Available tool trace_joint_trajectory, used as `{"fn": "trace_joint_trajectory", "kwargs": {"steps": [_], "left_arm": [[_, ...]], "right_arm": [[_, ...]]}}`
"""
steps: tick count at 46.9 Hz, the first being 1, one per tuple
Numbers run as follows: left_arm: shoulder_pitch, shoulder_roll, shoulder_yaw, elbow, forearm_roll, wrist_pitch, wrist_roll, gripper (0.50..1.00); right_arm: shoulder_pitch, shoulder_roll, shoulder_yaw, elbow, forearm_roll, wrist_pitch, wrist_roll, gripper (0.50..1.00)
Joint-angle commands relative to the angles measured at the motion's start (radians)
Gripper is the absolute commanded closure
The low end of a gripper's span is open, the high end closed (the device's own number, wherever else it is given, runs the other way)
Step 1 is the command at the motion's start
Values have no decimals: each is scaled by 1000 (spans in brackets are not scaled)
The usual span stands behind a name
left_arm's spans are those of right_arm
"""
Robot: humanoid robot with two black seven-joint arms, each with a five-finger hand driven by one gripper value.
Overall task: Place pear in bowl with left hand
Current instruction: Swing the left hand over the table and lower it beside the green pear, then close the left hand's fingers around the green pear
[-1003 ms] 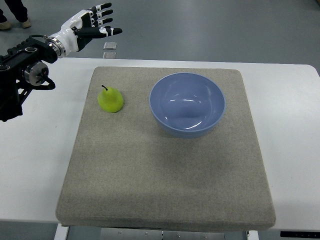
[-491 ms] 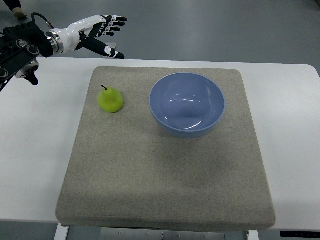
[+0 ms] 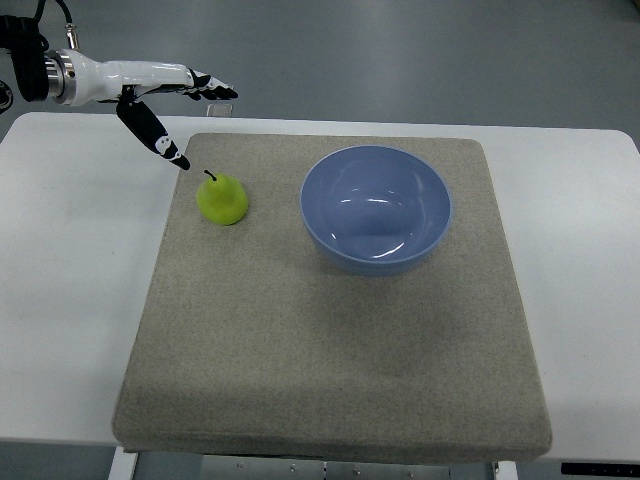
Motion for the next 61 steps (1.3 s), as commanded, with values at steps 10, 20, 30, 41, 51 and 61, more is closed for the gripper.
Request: {"fn": "trace_joint_trajectory", "kwargs": {"steps": [10,20,30,41,51,61], "left_arm": [[-33,28,-2,-93,287,-3,-157,527],[-12,22,1,-93,346,3,-167,529],[8,13,18,-71,367,53,-162,529],[19,-7,67,-67,386,87,-164,529],[24,-30,80,-64,445,113,-164,536],[47,-70,81,-27,470,158,-162,536]], "right_arm": [[0,0,0,0,0,0,0,574],[0,0,0,0,0,0,0,574],[0,0,0,0,0,0,0,574],[0,0,0,0,0,0,0,574],[0,0,0,0,1,0,0,574],[0,0,0,0,0,0,0,574]]}}
